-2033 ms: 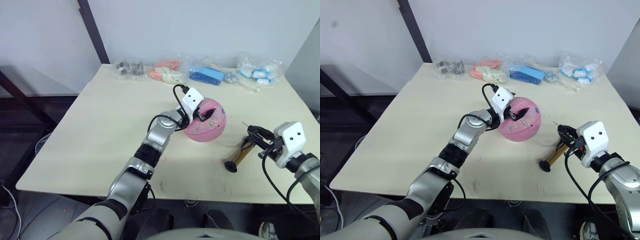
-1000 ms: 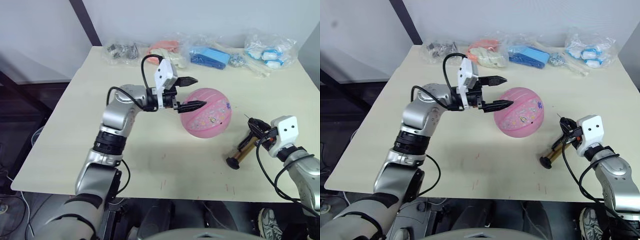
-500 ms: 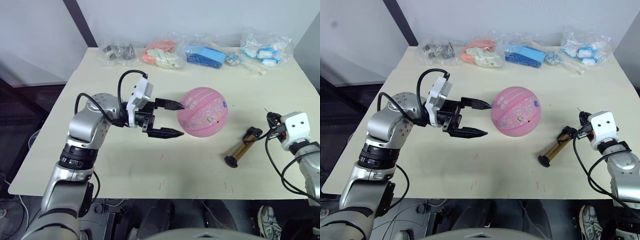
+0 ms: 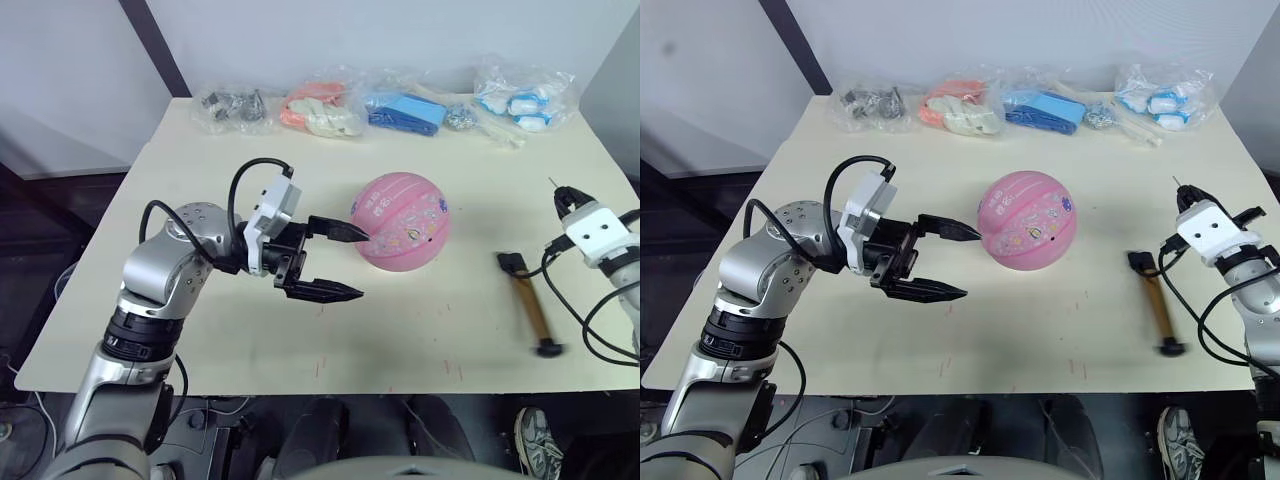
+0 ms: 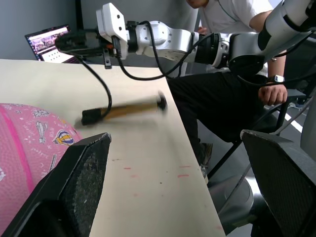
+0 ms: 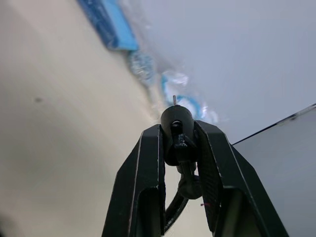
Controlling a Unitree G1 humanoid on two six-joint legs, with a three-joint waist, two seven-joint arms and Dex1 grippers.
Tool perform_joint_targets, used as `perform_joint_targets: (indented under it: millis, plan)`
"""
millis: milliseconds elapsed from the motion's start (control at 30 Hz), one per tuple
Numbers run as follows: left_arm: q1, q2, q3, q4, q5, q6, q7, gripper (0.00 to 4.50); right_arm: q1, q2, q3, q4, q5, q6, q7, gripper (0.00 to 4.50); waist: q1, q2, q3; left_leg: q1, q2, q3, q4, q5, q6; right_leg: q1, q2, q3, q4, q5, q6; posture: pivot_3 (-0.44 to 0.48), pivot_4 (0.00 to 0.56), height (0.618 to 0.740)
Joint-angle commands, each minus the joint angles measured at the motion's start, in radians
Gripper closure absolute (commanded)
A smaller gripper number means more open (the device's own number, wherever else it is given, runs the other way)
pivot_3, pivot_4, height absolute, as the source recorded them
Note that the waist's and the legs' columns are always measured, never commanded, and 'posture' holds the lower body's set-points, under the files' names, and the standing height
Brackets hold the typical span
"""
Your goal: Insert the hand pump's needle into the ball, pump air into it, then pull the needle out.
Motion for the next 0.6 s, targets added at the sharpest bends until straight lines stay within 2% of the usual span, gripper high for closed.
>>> perform_joint_targets:
  millis: [33,133,267,600]
  plan:
    - [0.002,0.014,0.026,-0.033,-0.020,-0.002,0.001,0.00,-0.014,-0.007,-0.023,-0.007,0.024,-0.036,0.001,4.13,0.000,0.000,0.000,0.000,0.000,0.001,0.000,0.000,0.000,0.000,0.000,0.001,0.000,0.000,0.000,0.000,0.150,0.740]
    - [0.012,0.017,0.025,-0.037,-0.018,-0.006,0.000,0.00,0.035,0.034,0.011,-0.070,0.111,0.001,0.084,4.13,0.000,0.000,0.000,0.000,0.001,0.001,0.000,0.000,0.000,0.000,0.000,0.002,0.000,0.000,0.000,0.000,0.150,0.740]
    - [0.016,0.019,0.025,-0.039,-0.020,-0.007,-0.001,0.00,0.083,0.074,-0.004,-0.117,0.151,0.050,0.097,4.13,0.000,0.000,0.000,0.000,0.002,0.002,0.000,0.000,0.000,-0.001,0.001,0.002,0.000,0.000,0.000,0.000,0.150,0.740]
    - [0.018,0.027,0.022,-0.038,-0.025,-0.015,-0.018,0.00,0.176,0.129,-0.132,-0.182,0.170,0.226,-0.013,4.13,0.002,0.000,0.000,0.001,0.002,0.005,0.000,0.001,0.001,-0.001,0.002,0.005,0.001,0.003,-0.005,0.000,0.150,0.740]
